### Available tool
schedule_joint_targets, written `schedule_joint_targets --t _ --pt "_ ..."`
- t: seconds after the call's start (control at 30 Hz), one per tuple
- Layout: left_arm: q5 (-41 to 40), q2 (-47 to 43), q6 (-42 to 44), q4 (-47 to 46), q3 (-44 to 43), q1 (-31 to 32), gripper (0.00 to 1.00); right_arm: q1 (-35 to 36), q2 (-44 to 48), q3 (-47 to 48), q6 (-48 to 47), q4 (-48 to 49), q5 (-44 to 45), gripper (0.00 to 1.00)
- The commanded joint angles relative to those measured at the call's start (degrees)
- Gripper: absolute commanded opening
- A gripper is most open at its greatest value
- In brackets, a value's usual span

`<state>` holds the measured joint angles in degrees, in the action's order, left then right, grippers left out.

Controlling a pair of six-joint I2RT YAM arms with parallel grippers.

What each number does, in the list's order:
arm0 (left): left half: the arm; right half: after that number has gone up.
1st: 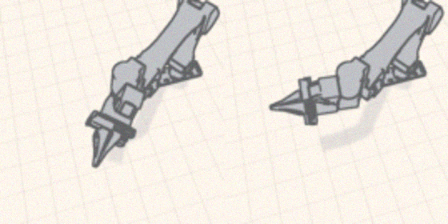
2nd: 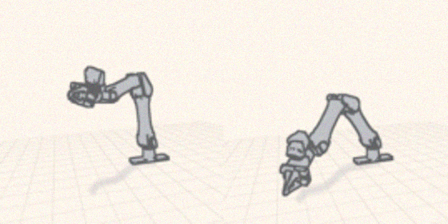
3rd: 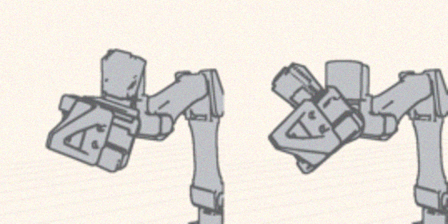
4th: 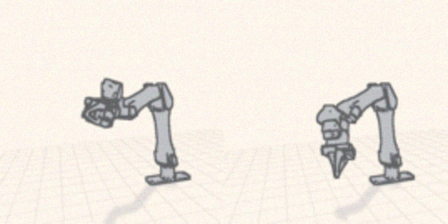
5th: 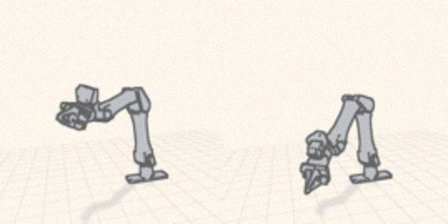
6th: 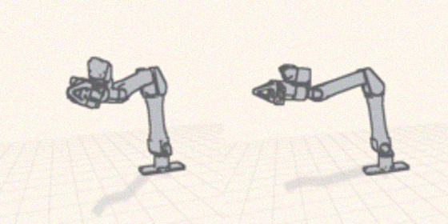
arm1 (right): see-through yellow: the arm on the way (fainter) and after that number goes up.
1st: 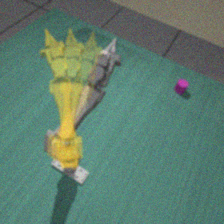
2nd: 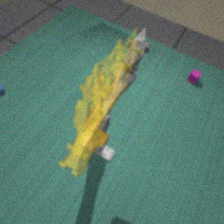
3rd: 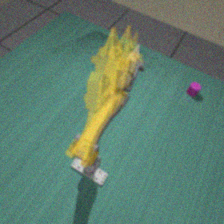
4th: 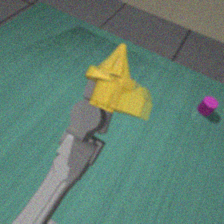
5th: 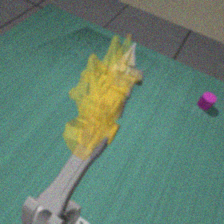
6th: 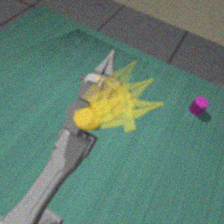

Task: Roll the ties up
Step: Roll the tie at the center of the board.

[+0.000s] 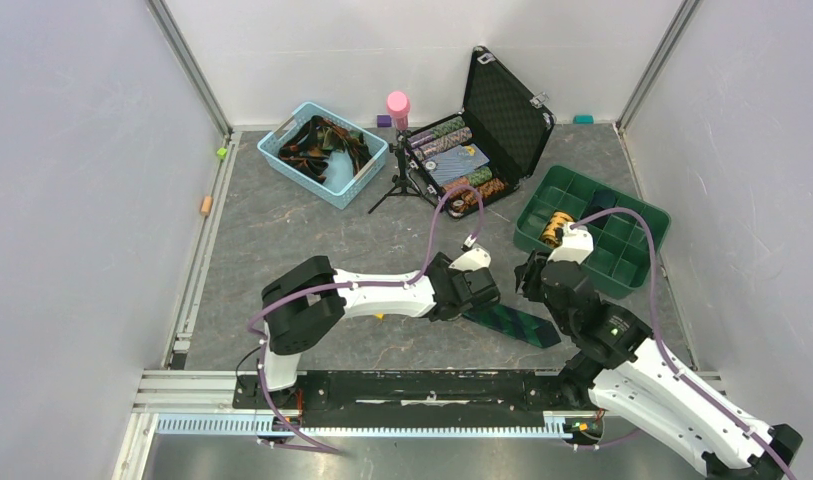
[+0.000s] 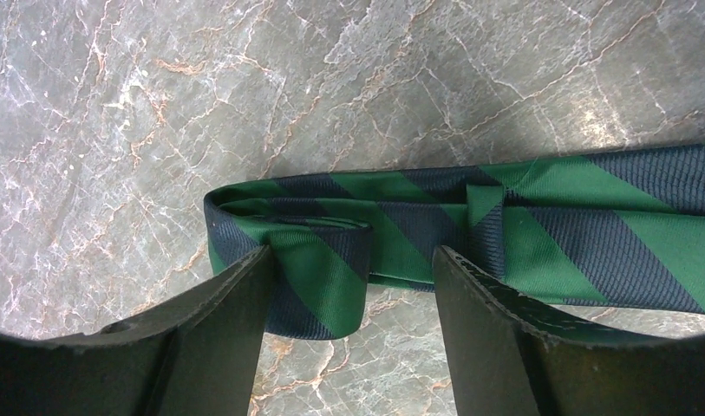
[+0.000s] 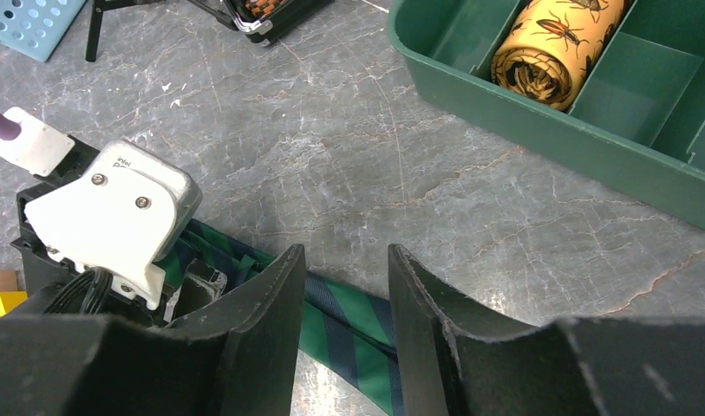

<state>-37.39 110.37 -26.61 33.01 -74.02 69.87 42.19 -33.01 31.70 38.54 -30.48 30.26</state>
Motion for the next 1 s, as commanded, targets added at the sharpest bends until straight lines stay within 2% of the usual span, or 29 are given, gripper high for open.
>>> schedule_joint_targets --t 0.0,0.23,0.5,0.7,0.83,0.97 --pt "3.2 -1.8 -3.5 -3.2 1.2 -0.1 0.74 -0.2 0.4 0.3 0.9 1.9 1.1 0.46" --pt "2.6 -5.3 -2.6 -4.4 3.2 -1.8 0.77 -0.2 -0.5 0.1 0.3 3.4 0.4 0.46" --pt "6.6 -14.9 1.7 -9.1 6.8 -3.7 0.83 -0.2 -2.6 -0.8 -0.9 7.6 -2.5 0.47" --pt "10.4 -22.5 2.8 -12.6 10.8 -5.5 0.84 -0.2 -5.7 -1.1 -5.6 11.8 -6.1 0.59" --pt "13.5 -29.3 0.2 -14.8 15.9 -11.1 0.85 -0.2 -11.5 -0.1 -12.3 16.8 -13.6 0.71" --pt "21.3 -37.4 -4.4 -18.1 23.7 -22.7 0.86 0.1 -23.0 3.4 -19.4 21.9 -24.6 0.77"
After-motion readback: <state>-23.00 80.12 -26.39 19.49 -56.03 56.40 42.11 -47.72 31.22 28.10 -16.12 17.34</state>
